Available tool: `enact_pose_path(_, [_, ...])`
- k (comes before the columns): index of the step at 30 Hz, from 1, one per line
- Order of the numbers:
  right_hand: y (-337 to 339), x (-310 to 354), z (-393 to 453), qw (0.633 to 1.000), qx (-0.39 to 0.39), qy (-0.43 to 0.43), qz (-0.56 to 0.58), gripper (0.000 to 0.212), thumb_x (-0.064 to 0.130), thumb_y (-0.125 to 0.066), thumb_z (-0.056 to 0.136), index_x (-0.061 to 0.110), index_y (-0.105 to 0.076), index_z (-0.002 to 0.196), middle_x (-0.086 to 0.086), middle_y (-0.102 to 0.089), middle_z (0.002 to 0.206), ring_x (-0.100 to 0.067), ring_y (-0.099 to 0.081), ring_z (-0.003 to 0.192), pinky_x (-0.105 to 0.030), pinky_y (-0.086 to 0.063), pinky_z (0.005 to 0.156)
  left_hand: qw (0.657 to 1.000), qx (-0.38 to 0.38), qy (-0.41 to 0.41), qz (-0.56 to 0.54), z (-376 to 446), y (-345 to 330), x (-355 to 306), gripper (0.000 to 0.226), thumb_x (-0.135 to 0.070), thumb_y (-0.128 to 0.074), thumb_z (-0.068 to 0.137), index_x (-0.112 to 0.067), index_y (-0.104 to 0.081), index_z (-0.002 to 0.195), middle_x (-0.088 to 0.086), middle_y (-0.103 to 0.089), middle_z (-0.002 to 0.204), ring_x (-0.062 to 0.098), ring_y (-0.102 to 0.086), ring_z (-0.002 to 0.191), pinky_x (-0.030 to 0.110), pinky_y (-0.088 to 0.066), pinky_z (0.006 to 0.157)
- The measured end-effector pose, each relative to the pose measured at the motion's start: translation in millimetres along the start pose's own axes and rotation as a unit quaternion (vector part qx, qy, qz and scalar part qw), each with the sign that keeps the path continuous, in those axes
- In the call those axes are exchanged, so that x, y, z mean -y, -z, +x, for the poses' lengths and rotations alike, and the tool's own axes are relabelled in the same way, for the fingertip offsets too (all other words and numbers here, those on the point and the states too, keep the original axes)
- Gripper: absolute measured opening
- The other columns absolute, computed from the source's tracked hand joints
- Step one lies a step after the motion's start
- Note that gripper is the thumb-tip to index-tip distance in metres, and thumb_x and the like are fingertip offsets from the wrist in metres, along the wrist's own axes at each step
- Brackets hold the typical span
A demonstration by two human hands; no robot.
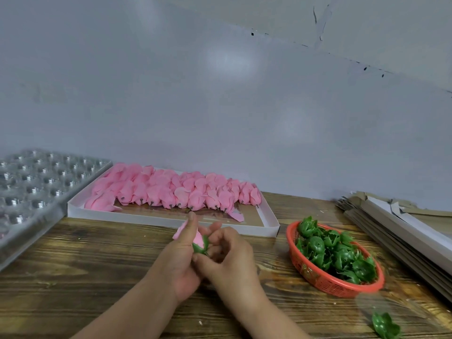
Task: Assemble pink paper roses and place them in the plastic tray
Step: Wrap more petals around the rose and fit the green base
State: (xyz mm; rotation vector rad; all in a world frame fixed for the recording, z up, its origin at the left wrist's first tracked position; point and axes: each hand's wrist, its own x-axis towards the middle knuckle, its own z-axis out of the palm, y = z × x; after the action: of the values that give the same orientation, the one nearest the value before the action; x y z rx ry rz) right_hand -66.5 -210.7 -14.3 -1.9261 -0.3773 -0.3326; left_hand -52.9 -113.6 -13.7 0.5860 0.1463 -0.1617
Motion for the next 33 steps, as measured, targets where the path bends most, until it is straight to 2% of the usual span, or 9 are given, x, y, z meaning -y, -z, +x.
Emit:
enact_pose_path(2, [-1,0,-4,0.99,-0.02,0.079,-0.117,0.023,0.017,-0.074,0.069,0.031,-0.059,0.079,0.008,-0.059,0.069,-0.009,-0.055,0.068,-0.022,-0.046,0.061,1.0,-0.011,0.006,0.005,-2,-2,0,0.04,-0.045,-0.061,0.07,-0.008,-0.054,0.082,0.009,-0.076,0.085,0.02,-0.071,0.059,0.034,-0.056,0.048])
enact_pose_path(4, [-2,-2,-5,0.985,-0.037,0.104,-0.131,0.017,0.021,-0.071,0.069,0.026,-0.065,0.084,0.008,-0.061,0.071,-0.009,-0.056,0.07,-0.023,-0.046,0.061,1.0,-0.005,0.01,0.02,-3,-5,2,0.051,-0.046,-0.062,0.069,-0.005,-0.058,0.099,0.007,-0.075,0.08,0.018,-0.069,0.056,0.031,-0.055,0.048])
enact_pose_path(8, [-1,3,1,0.995,-0.021,-0.015,0.1,0.022,-0.003,-0.071,0.069,0.016,-0.06,0.066,0.007,-0.055,0.053,-0.005,-0.044,0.051,-0.019,-0.04,0.05,0.995,0.029,-0.034,0.094,-1,0,4,0.048,-0.041,-0.066,0.068,-0.004,-0.058,0.097,0.013,-0.073,0.085,0.023,-0.07,0.07,0.035,-0.06,0.062])
enact_pose_path(13, [7,2,6,0.933,0.072,-0.13,0.327,0.019,-0.001,-0.074,0.059,0.002,-0.069,0.077,-0.008,-0.062,0.062,-0.013,-0.055,0.052,-0.02,-0.047,0.049,0.977,0.084,-0.045,0.189,-2,6,-1,0.049,-0.026,-0.077,0.061,0.001,-0.069,0.101,0.019,-0.067,0.091,0.022,-0.067,0.075,0.031,-0.056,0.059])
enact_pose_path(16, [11,-2,8,0.901,0.112,-0.153,0.39,0.022,-0.006,-0.072,0.065,0.003,-0.073,0.085,-0.012,-0.068,0.073,-0.014,-0.062,0.058,-0.02,-0.053,0.056,0.967,0.114,-0.047,0.222,-2,8,-5,0.038,-0.028,-0.08,0.059,-0.007,-0.076,0.091,0.014,-0.067,0.088,0.017,-0.06,0.073,0.025,-0.047,0.055])
enact_pose_path(20, [11,-9,10,0.87,0.136,-0.193,0.432,0.033,-0.002,-0.068,0.061,-0.002,-0.066,0.094,-0.017,-0.069,0.088,-0.021,-0.065,0.07,-0.029,-0.056,0.068,0.947,0.105,-0.072,0.295,-5,7,-6,0.024,-0.024,-0.086,0.06,-0.016,-0.078,0.08,0.003,-0.076,0.093,0.022,-0.068,0.084,0.038,-0.052,0.072])
enact_pose_path(25, [11,-12,10,0.857,0.168,-0.197,0.446,0.029,-0.007,-0.063,0.069,0.002,-0.071,0.096,-0.017,-0.071,0.098,-0.023,-0.068,0.086,-0.033,-0.057,0.077,0.926,0.024,-0.141,0.349,-6,4,-1,0.011,-0.007,-0.075,0.076,-0.005,-0.072,0.086,0.011,-0.075,0.081,0.018,-0.073,0.074,0.025,-0.056,0.058])
enact_pose_path(29, [16,-9,10,0.922,0.133,-0.177,0.318,0.02,-0.01,-0.063,0.075,0.005,-0.074,0.083,-0.011,-0.072,0.084,-0.019,-0.067,0.079,-0.031,-0.054,0.078,0.894,0.003,-0.193,0.405,-6,3,0,0.004,-0.001,-0.073,0.08,-0.005,-0.072,0.082,0.009,-0.073,0.071,0.016,-0.069,0.066,0.024,-0.054,0.056])
enact_pose_path(33, [26,-8,18,0.969,-0.061,-0.136,0.198,0.022,-0.014,-0.059,0.078,0.004,-0.064,0.067,-0.011,-0.063,0.066,-0.025,-0.056,0.068,-0.034,-0.047,0.067,0.827,0.01,-0.247,0.505,-8,4,-1,0.015,-0.012,-0.076,0.08,0.0,-0.069,0.076,0.005,-0.065,0.062,0.007,-0.058,0.061,0.018,-0.046,0.06])
